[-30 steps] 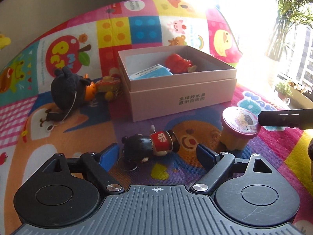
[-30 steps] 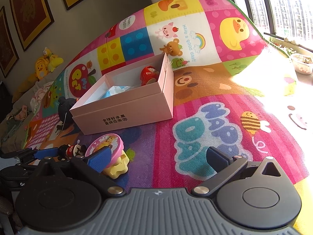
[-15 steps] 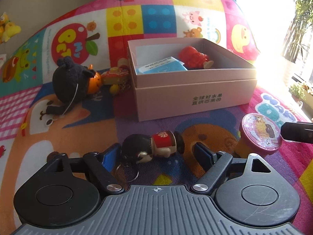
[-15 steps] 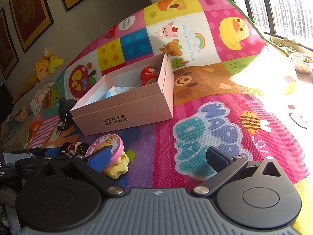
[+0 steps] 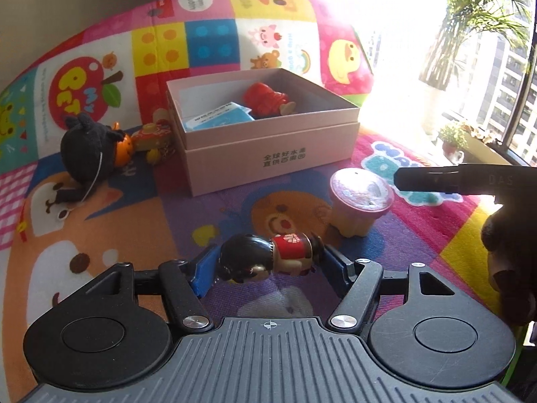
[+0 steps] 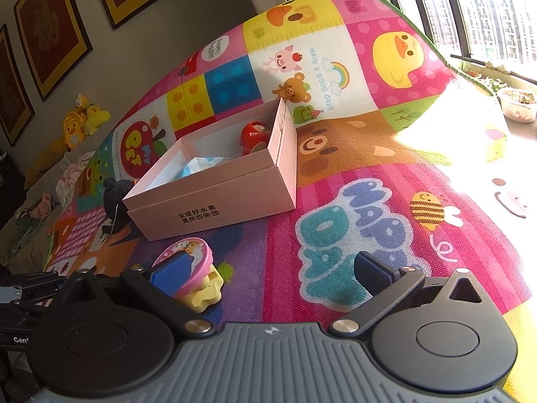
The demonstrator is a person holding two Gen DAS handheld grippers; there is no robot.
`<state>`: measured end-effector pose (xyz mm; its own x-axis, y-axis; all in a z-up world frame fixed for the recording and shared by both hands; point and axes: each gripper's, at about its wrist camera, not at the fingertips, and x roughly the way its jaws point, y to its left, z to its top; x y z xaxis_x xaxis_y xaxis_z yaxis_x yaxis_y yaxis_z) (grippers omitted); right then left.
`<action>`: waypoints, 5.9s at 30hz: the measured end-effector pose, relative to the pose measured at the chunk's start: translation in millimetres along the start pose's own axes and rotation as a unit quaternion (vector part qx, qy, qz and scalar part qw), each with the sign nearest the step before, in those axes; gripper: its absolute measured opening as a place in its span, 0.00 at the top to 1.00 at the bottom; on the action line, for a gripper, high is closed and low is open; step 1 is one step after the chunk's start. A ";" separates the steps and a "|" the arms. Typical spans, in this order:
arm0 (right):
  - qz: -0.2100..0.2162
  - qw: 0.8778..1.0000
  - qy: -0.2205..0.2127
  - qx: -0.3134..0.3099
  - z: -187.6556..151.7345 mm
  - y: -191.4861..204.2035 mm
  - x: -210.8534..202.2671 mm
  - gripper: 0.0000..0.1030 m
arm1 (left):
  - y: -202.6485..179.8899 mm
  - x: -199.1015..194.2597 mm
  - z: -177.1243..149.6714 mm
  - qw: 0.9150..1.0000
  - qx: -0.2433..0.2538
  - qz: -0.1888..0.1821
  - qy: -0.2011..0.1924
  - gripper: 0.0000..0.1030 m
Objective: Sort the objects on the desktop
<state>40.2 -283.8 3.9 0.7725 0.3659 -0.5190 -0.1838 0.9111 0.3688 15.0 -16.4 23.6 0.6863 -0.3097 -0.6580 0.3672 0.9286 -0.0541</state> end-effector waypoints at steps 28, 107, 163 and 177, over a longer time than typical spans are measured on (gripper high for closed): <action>-0.004 1.000 0.007 -0.030 -1.0 9.2 1.1 0.00 | -26.9 5.8 -18.9 0.999 -0.044 0.018 0.012 0.05; -0.080 0.964 0.043 -0.248 -4.3 54.6 23.4 0.00 | 17.9 19.6 -3.0 0.992 -0.117 0.047 0.006 0.00; -0.003 0.967 -0.068 -0.246 84.5 87.3 -65.2 0.49 | -15.1 1.6 60.5 0.993 0.029 0.054 -0.099 0.66; -0.076 0.976 -0.059 -0.195 107.1 50.4 -36.5 0.49 | -30.2 109.1 128.1 0.997 0.016 -0.016 -0.076 0.63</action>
<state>67.8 -271.5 123.9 0.8699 0.2166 -0.4432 -0.2607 0.9646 -0.0401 159.2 -104.4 49.7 0.7600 -0.3695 -0.5347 0.4090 0.9113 -0.0483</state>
